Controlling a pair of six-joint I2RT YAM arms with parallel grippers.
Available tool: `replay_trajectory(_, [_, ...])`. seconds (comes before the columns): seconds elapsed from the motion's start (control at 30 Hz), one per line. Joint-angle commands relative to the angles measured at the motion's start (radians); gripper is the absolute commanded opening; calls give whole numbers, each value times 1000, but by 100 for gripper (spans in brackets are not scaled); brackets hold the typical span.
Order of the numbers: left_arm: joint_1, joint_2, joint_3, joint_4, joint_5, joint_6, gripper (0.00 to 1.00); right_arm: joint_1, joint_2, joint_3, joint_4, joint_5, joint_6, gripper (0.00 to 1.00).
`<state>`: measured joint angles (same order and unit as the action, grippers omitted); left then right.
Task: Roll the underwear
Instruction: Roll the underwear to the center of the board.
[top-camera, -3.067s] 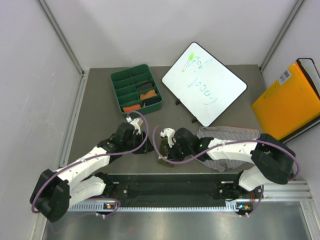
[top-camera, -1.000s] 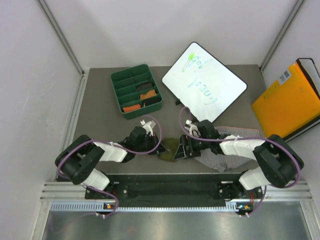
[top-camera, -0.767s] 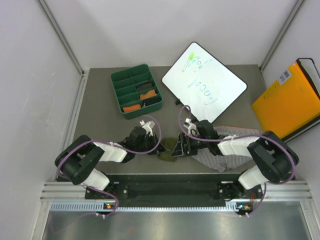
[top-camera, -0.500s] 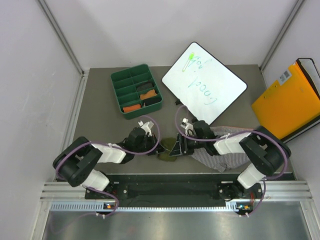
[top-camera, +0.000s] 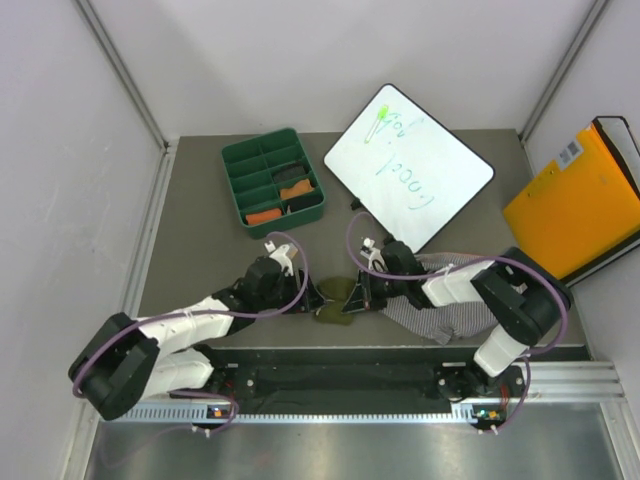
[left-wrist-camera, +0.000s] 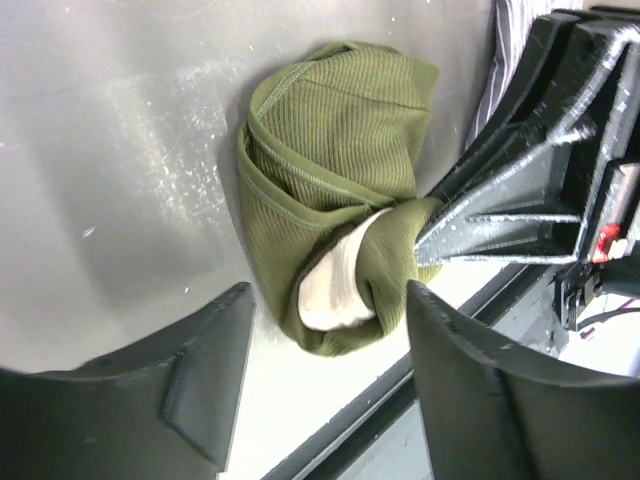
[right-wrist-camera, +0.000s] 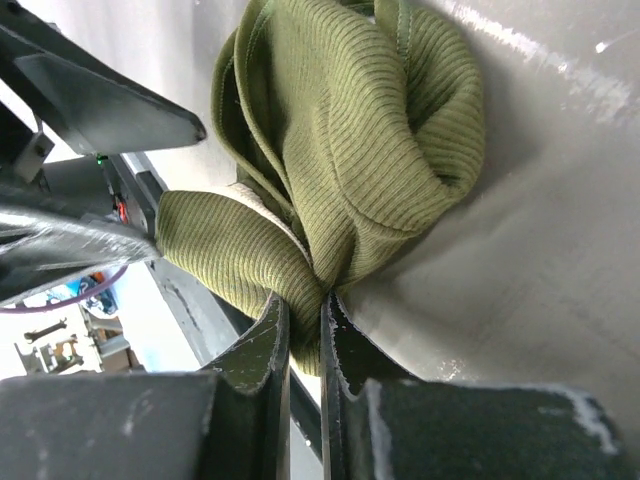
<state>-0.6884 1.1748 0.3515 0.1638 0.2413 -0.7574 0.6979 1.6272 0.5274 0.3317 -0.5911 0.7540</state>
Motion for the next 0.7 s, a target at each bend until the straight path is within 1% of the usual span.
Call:
replay_trajectory(0.0, [0, -55, -3, -55, -22, 47, 70, 15, 43, 19, -80, 90, -22, 0])
replay_trajectory(0.1, [0, -35, -31, 26, 25, 30, 72, 12, 43, 20, -86, 89, -22, 0])
replay_trajectory(0.23, [0, 35, -61, 130, 62, 0, 73, 15, 43, 22, -89, 85, -22, 0])
replay_trajectory(0.37, [0, 89, -86, 198, 55, -10, 68, 14, 51, 22, -85, 83, -24, 0])
replay_trajectory(0.4, [0, 107, -92, 218, 37, -14, 62, 14, 54, 20, -80, 79, -24, 0])
replay_trajectory(0.47, [0, 124, -108, 238, 26, -16, 55, 15, 56, 19, -72, 74, -24, 0])
replay_trajectory(0.5, [0, 140, -112, 247, 21, -17, 44, 14, 54, 19, -72, 73, -25, 0])
replay_trajectory(0.53, [0, 146, -118, 259, 15, -19, 37, 14, 51, 19, -74, 73, -25, 0])
replay_trajectory(0.6, [0, 158, -121, 269, 16, -25, 24, 15, 37, 23, -86, 74, -36, 6])
replay_trajectory(0.63, [0, 158, -121, 266, 21, -25, 13, 14, 14, 31, -103, 77, -45, 14])
replay_trajectory(0.67, [0, 157, -120, 260, 18, -25, 7, 14, -1, 42, -127, 92, -79, 21])
